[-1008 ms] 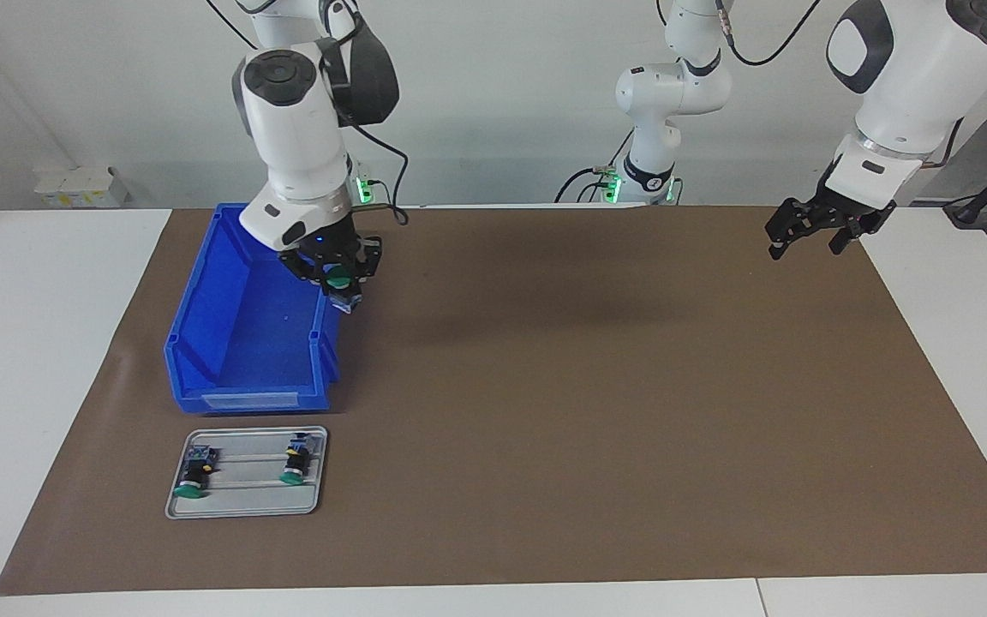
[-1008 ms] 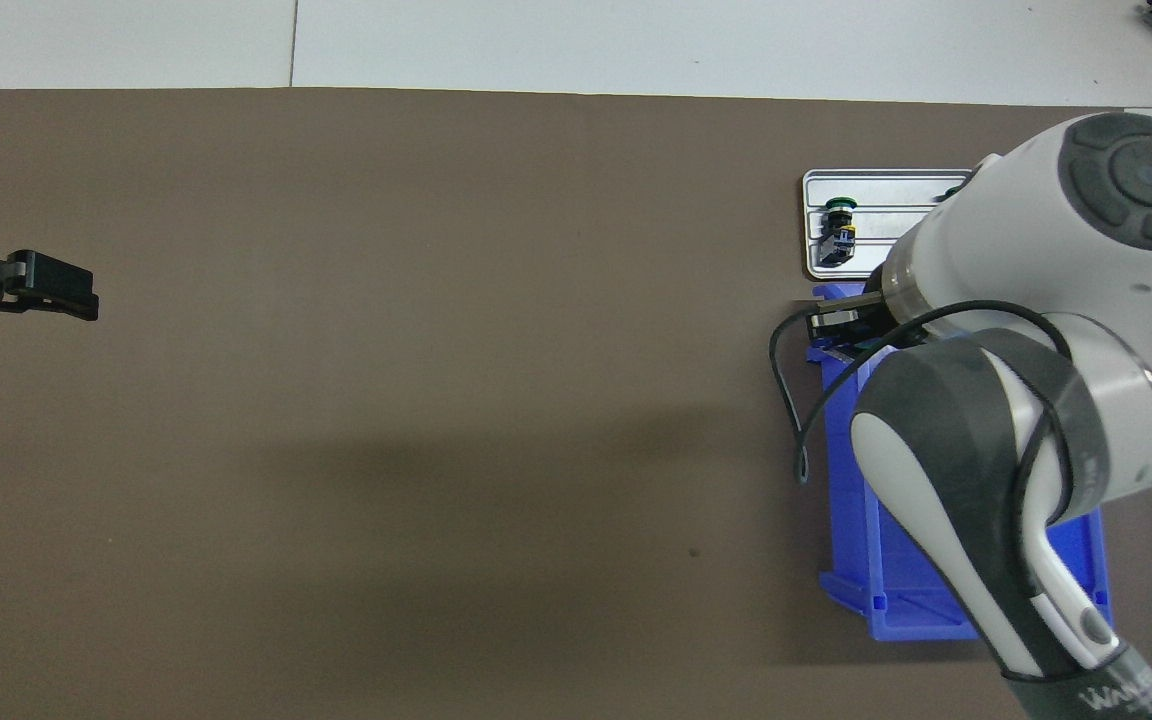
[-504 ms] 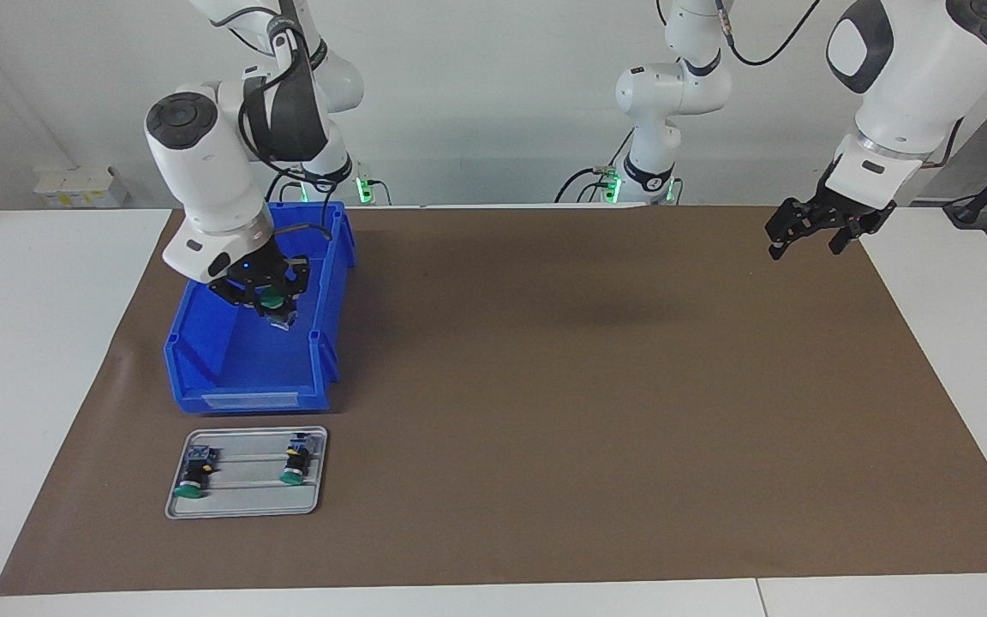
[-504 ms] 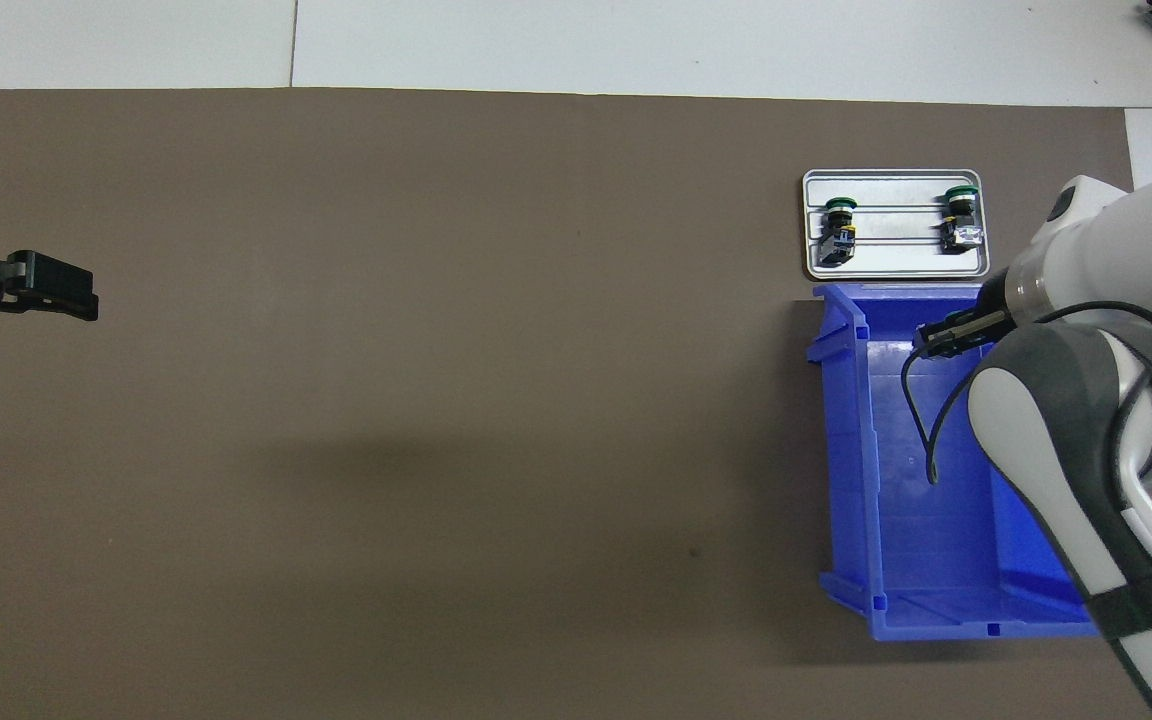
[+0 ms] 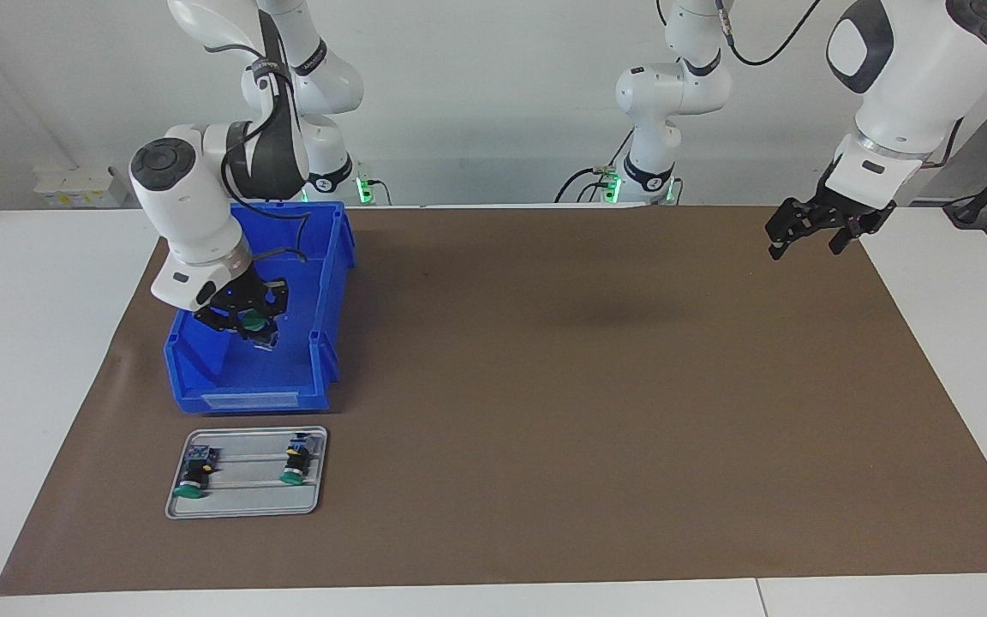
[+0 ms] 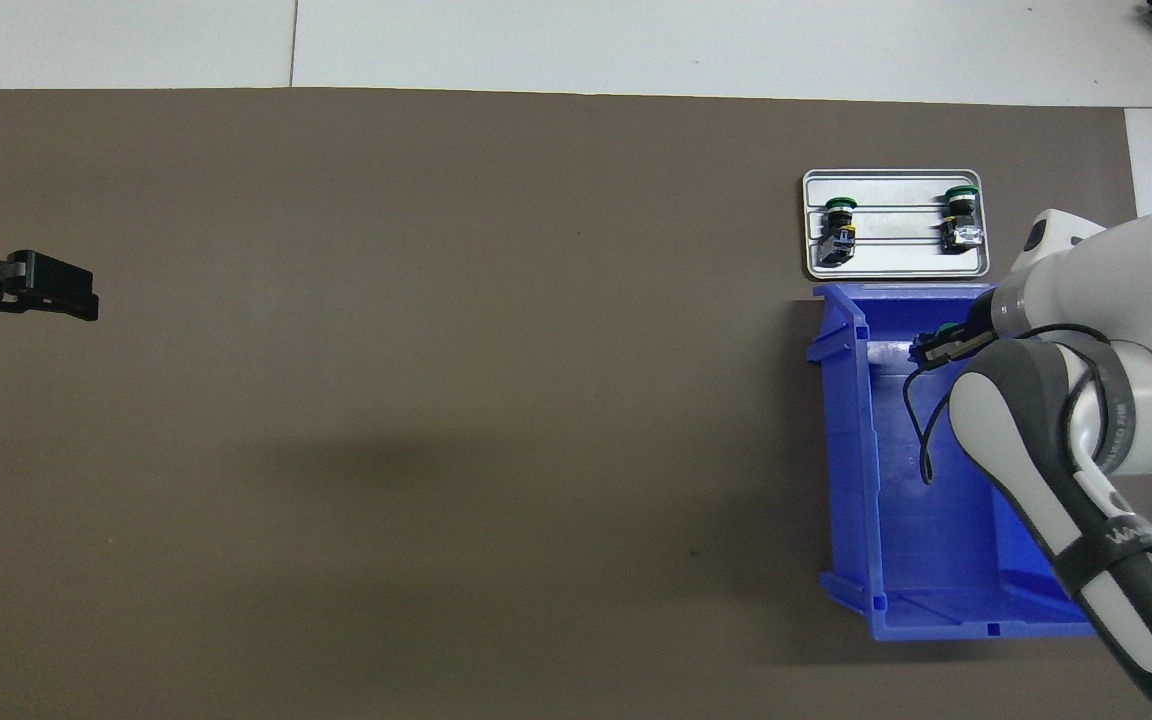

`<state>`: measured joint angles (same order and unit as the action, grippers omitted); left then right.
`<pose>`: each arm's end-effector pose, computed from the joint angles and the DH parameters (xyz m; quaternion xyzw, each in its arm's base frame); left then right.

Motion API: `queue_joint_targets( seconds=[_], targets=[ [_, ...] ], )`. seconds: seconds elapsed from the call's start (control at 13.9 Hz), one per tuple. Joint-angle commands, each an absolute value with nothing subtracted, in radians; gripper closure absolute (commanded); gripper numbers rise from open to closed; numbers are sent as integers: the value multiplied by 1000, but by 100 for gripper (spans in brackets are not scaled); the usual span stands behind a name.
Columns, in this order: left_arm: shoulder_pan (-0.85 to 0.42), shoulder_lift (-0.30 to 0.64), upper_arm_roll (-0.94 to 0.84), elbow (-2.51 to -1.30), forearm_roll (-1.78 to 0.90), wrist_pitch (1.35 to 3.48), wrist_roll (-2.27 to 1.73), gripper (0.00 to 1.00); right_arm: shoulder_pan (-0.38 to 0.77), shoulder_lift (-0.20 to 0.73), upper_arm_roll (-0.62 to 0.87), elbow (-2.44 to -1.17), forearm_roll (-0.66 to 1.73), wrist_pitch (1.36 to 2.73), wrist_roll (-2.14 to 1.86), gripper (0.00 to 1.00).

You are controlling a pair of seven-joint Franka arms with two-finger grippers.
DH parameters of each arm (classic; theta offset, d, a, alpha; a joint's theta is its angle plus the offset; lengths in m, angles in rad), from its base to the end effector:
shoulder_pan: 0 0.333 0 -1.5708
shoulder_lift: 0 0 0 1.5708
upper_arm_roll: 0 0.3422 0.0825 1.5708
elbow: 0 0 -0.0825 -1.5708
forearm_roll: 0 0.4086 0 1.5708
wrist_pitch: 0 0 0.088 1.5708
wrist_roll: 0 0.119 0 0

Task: Place and press button with both arms
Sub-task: 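Carry the button with the right gripper over the blue bin, then open the right gripper to drop the button into the blue bin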

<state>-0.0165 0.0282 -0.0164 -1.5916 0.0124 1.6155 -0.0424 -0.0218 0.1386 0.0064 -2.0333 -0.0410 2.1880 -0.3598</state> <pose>0.5915 -0.0179 0.6158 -1.0000 -0.0045 0.0019 0.0060 0.6024 -0.0112 0.3799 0.9830 0.1828 0.0049 0.0176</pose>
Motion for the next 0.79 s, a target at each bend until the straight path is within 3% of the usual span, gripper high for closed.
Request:
queue_joint_targets(
  seconds=[0.0, 0.43, 0.5, 0.58, 0.72],
  targets=[
    [-11, 0, -18, -1621, 14, 1614, -40, 0, -46, 176, 21, -2049, -23, 2252, -412, 100],
    [-11, 0, -18, -1621, 14, 1614, -40, 0, -49, 218, 21, -2060, -6, 2295, -442, 99],
    [-11, 0, -18, -1621, 14, 1614, -40, 0, -49, 218, 21, -2059, -6, 2295, -433, 45],
    [-11, 0, -18, -1621, 14, 1614, -40, 0, -49, 218, 21, -2056, 0, 2293, -416, 18],
    [-11, 0, -18, -1621, 14, 1614, -40, 0, -45, 207, 21, -2046, 2, 2289, -346, 4]
  ],
)
